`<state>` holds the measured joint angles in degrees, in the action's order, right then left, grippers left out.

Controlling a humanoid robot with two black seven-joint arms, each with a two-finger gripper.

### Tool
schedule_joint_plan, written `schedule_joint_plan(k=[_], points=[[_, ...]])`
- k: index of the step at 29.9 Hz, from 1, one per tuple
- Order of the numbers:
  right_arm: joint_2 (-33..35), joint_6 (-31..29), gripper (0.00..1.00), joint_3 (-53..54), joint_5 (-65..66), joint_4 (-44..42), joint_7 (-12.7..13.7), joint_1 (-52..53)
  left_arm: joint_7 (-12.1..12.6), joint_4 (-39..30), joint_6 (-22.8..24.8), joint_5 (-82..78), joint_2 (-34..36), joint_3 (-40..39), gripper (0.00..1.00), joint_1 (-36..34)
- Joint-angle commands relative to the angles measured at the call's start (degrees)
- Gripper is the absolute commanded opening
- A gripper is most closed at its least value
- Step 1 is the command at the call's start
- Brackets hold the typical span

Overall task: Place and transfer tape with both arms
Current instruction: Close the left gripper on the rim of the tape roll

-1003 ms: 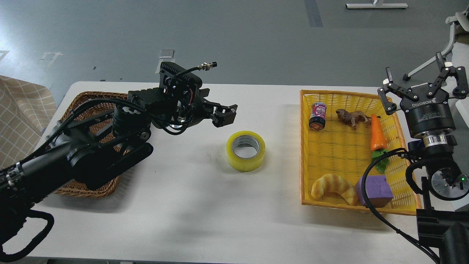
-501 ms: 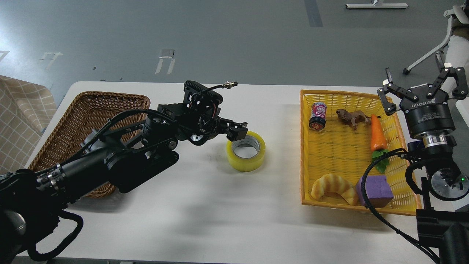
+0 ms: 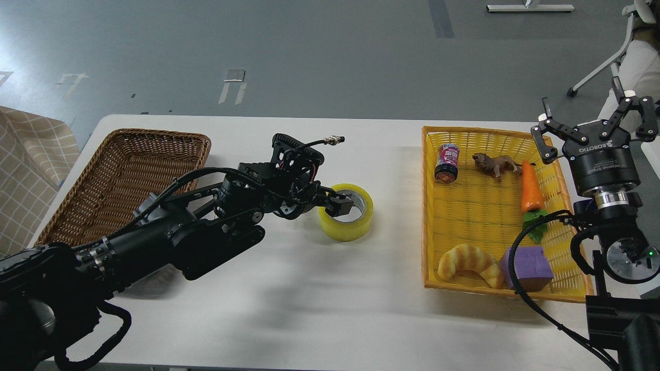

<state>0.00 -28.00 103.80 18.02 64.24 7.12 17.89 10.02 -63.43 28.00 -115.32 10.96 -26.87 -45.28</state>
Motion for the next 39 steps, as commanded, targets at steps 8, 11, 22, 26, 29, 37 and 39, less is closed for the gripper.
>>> schedule_joint_plan(k=[8, 11, 22, 26, 29, 37, 39], points=[[0.0, 0.0, 1.00, 0.0, 0.0, 0.0, 0.0, -0.3, -0.1, 2.4, 0.0, 0.0, -1.7, 0.9, 0.88, 0.1], [0.0, 0.0, 1.00, 0.0, 0.0, 0.0, 0.0, -0.3, -0.1, 2.8, 0.0, 0.0, -1.7, 1.3, 0.85, 0.1], [0.0, 0.0, 1.00, 0.0, 0.0, 0.0, 0.0, -0.5, -0.6, 5.0, 0.0, 0.2, -1.8, 3.2, 0.43, 0.2], [0.0, 0.0, 1.00, 0.0, 0.0, 0.0, 0.0, -0.5, -1.8, 5.5, 0.0, 0.1, -1.8, 3.3, 0.05, 0.1], [0.0, 0.0, 1.00, 0.0, 0.0, 0.0, 0.0, -0.7, -3.5, 6.0, 0.0, -0.5, -2.4, 3.4, 0.00, 0.0], [0.0, 0.0, 1.00, 0.0, 0.0, 0.0, 0.0, -0.8, -5.9, 5.7, 0.0, -1.5, -1.3, 3.8, 0.00, -3.7], [0.0, 0.0, 1.00, 0.0, 0.0, 0.0, 0.0, -0.8, -6.1, 5.5, 0.0, -1.3, -0.7, 3.8, 0.00, -4.1]])
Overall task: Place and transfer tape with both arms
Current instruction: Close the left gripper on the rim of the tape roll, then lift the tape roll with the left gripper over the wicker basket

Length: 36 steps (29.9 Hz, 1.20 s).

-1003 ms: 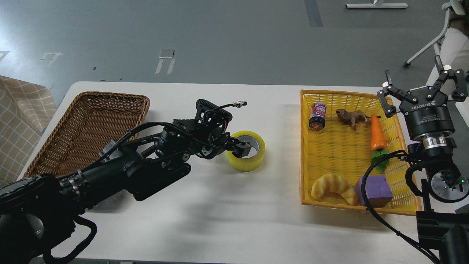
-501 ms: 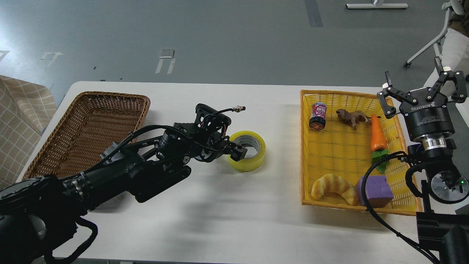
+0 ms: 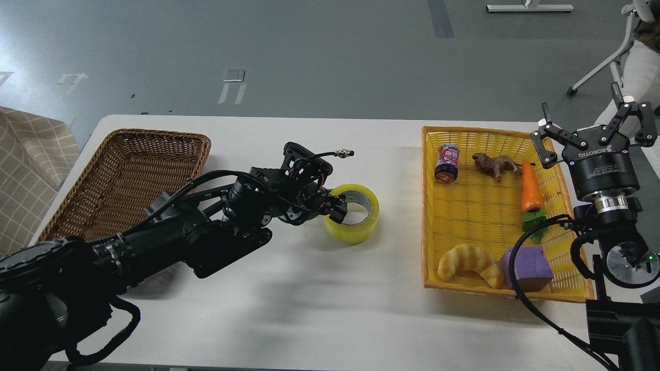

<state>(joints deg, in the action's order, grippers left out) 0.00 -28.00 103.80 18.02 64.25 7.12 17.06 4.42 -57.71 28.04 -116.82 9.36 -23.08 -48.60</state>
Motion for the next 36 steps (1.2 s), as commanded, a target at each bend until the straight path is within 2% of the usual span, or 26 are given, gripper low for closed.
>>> schedule_joint_plan(k=[1, 10, 14, 17, 21, 26, 29, 32, 36], points=[[0.0, 0.0, 1.00, 0.0, 0.0, 0.0, 0.0, 0.0, -0.5, -0.4, 0.0, 0.4, 1.5, -0.4, 0.00, -1.6], [0.0, 0.0, 1.00, 0.0, 0.0, 0.0, 0.0, 0.0, -1.3, -0.9, 0.0, 9.8, 10.1, -1.1, 0.00, -10.6], [0.0, 0.0, 1.00, 0.0, 0.0, 0.0, 0.0, 0.0, -4.1, -3.8, 0.0, 12.0, 16.4, -1.2, 0.00, -13.0], [0.0, 0.0, 1.00, 0.0, 0.0, 0.0, 0.0, 0.0, -5.0, -9.0, 0.0, 12.8, 22.4, -1.1, 0.00, -13.0], [0.0, 0.0, 1.00, 0.0, 0.0, 0.0, 0.0, 0.0, -5.1, -12.2, 0.0, 12.8, 27.6, -0.9, 0.00, -12.2], [0.0, 0.0, 1.00, 0.0, 0.0, 0.0, 0.0, 0.0, -5.4, -12.5, 0.0, 12.8, 35.1, -0.4, 0.00, -9.8], [0.0, 0.0, 1.00, -0.1, 0.0, 0.0, 0.0, 0.1, -7.8, -12.5, 0.0, 12.8, 39.8, -0.2, 0.00, -8.0], [0.0, 0.0, 1.00, -0.1, 0.0, 0.0, 0.0, 0.1, -8.8, -11.9, 0.0, 12.9, 42.4, -0.2, 0.00, -6.3], [0.0, 0.0, 1.00, -0.4, 0.0, 0.0, 0.0, 0.1, -8.8, -11.2, 0.0, 13.0, 44.5, 0.0, 0.00, -3.3]])
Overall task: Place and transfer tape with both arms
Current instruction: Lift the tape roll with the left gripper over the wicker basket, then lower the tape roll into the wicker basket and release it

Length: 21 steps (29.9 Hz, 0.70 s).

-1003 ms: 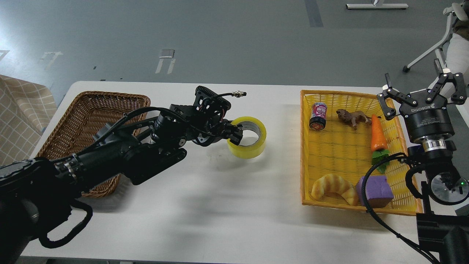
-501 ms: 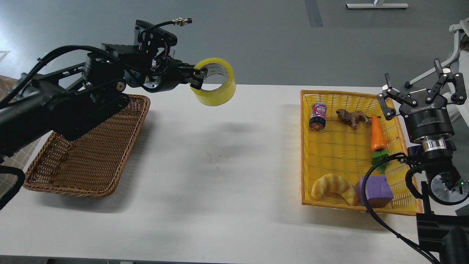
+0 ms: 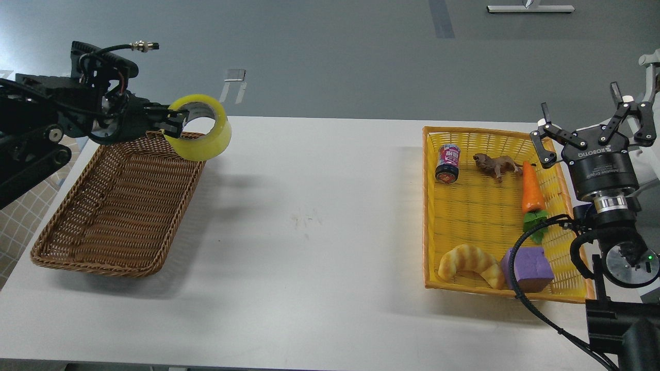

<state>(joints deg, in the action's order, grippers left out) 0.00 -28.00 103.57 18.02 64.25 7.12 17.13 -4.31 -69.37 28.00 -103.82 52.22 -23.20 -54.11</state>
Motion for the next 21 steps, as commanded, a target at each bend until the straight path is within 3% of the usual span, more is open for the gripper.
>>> schedule_joint_plan(k=[1, 9, 21], points=[[0.0, 0.0, 1.00, -0.4, 0.0, 0.0, 0.0, 0.0, -0.1, 0.6, 0.0, 0.0, 2.4, 0.0, 0.00, 3.4], [0.0, 0.0, 1.00, -0.7, 0.0, -0.5, 0.0, 0.3, -1.0, 2.7, -4.3, 0.2, 5.5, 0.1, 0.00, 9.0], [0.0, 0.0, 1.00, -0.8, 0.0, -0.5, 0.0, 0.1, -1.1, 6.0, -4.9, 2.6, 5.3, 0.1, 0.00, 11.7]])
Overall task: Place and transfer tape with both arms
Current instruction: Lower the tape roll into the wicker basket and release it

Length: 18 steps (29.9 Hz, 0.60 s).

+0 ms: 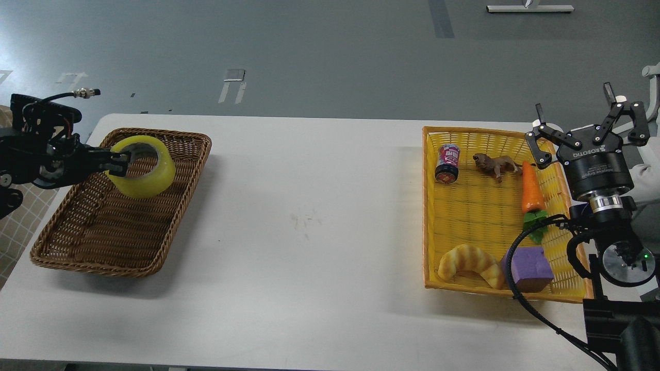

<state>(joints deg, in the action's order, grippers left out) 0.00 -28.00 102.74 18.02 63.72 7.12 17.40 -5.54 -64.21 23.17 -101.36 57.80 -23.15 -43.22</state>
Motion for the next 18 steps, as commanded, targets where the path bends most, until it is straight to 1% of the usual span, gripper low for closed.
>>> schedule_joint_plan(k=[1, 5, 8, 11, 18], points=[[0.0, 0.0, 1.00, 0.0, 0.0, 0.0, 0.0, -0.2, 0.1, 1.2, -0.1, 0.2, -0.4, 0.0, 0.00, 0.9], [0.0, 0.0, 1.00, 0.0, 0.0, 0.0, 0.0, -0.2, 0.0, 4.1, -0.1, 0.2, -0.9, 0.0, 0.00, 0.9], [0.0, 0.0, 1.00, 0.0, 0.0, 0.0, 0.0, -0.2, -0.8, 5.2, -0.1, 0.3, -1.0, 0.0, 0.00, 1.6], [0.0, 0.0, 1.00, 0.0, 0.0, 0.0, 0.0, -0.2, -0.9, 6.5, -0.8, 0.3, -1.1, 0.0, 0.00, 2.6], [0.0, 0.0, 1.00, 0.0, 0.0, 0.0, 0.0, -0.2, -1.0, 6.9, -2.4, 1.3, -1.1, -0.1, 0.00, 5.4]])
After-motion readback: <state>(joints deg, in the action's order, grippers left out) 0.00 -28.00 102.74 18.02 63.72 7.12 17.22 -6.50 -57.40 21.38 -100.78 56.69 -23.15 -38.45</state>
